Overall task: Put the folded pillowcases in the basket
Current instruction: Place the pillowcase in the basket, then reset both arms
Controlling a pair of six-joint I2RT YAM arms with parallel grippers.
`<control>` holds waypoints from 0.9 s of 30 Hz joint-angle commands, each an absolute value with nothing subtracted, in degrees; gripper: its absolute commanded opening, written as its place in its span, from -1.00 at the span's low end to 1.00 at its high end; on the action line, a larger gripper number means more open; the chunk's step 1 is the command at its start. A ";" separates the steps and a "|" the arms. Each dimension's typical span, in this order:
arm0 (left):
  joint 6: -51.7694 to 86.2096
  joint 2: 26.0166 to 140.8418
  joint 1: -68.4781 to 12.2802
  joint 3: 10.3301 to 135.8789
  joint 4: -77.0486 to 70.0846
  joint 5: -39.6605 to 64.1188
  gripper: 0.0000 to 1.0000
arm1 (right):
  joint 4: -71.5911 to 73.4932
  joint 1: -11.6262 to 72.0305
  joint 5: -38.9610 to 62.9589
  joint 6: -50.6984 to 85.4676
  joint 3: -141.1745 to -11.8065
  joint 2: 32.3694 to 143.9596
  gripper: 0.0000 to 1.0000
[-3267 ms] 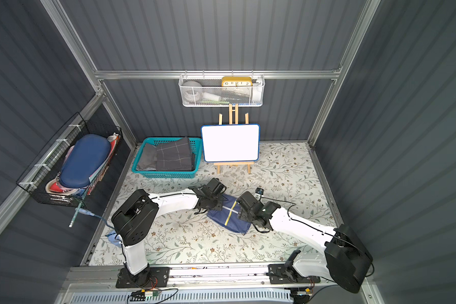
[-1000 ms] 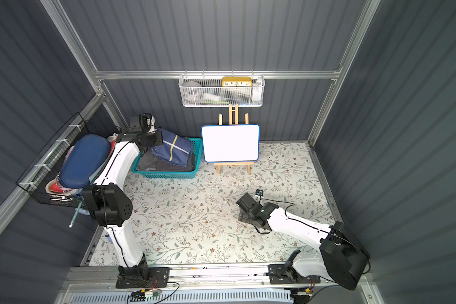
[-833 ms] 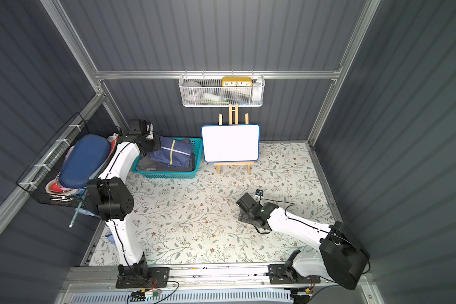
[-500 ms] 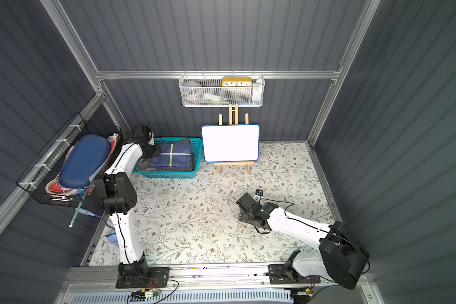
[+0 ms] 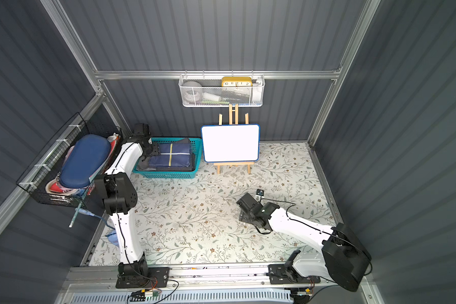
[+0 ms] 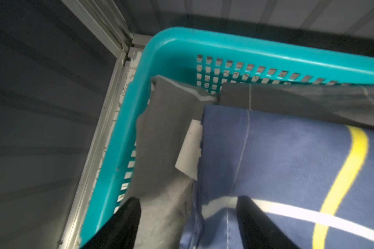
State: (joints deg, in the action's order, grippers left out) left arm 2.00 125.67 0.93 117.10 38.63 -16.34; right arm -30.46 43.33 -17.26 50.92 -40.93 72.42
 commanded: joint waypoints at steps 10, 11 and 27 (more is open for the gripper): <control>6.76 82.11 -7.34 81.11 16.08 1.32 0.99 | -36.08 42.82 -29.12 44.79 -44.08 58.74 0.69; 7.40 79.13 -7.76 77.80 13.66 3.41 0.99 | -36.25 42.69 -29.94 44.25 -44.14 57.53 0.70; 9.06 49.34 -8.61 26.68 -22.15 -3.01 0.99 | -25.50 40.45 -48.87 27.80 -36.18 40.65 0.98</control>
